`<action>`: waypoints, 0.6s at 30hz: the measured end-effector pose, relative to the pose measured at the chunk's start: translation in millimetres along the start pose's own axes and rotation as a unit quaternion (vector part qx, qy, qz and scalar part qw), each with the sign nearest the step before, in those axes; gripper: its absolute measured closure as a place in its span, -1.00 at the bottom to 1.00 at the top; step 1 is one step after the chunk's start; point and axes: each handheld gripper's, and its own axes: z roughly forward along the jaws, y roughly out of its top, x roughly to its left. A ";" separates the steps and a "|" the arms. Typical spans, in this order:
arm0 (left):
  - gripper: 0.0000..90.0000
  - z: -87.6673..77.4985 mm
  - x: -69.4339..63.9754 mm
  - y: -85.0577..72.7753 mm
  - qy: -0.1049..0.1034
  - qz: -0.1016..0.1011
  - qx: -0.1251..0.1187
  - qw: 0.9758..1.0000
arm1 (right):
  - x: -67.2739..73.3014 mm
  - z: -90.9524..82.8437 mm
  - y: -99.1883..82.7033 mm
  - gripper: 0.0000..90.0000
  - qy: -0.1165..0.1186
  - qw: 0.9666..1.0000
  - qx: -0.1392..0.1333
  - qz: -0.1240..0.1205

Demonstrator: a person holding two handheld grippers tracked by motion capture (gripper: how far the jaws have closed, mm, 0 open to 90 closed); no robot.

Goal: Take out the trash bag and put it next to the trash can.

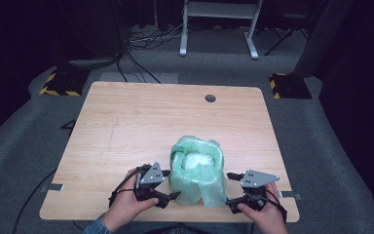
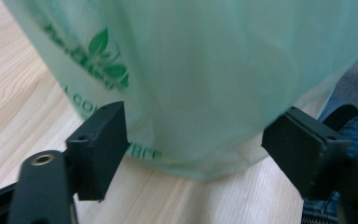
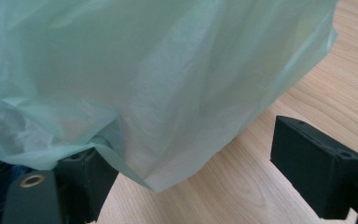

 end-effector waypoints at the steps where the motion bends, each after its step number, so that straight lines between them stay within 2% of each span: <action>1: -0.45 0.4 0.1 0.7 -0.002 0.003 -0.003 1.000 | 0.5 0.8 0.9 -0.59 0.002 1.000 0.000 -0.001; 2: -0.37 -0.2 -0.1 0.9 -0.006 0.006 -0.003 1.000 | 1.2 1.4 2.0 -0.58 0.004 1.000 0.001 -0.002; 4: -0.07 -1.7 -0.3 1.0 -0.012 0.012 -0.008 1.000 | 2.5 1.6 3.7 -0.54 0.009 1.000 0.000 -0.004; 7: 0.43 -7.2 0.2 1.8 -0.006 0.017 0.000 1.000 | 3.0 -0.7 4.3 -0.36 0.012 1.000 -0.002 -0.005; 10: 0.80 -13.0 0.6 3.7 -0.019 0.008 0.000 1.000 | 3.0 -5.6 4.2 -0.15 0.017 1.000 -0.006 -0.003; 14: 0.98 -21.0 0.3 6.8 -0.014 0.008 0.004 1.000 | 3.1 -13.0 4.9 0.12 0.023 1.000 -0.008 0.005; 18: 0.99 -32.2 1.6 10.8 -0.010 0.008 -0.001 1.000 | 4.5 -23.2 8.7 0.58 0.026 1.000 -0.014 -0.004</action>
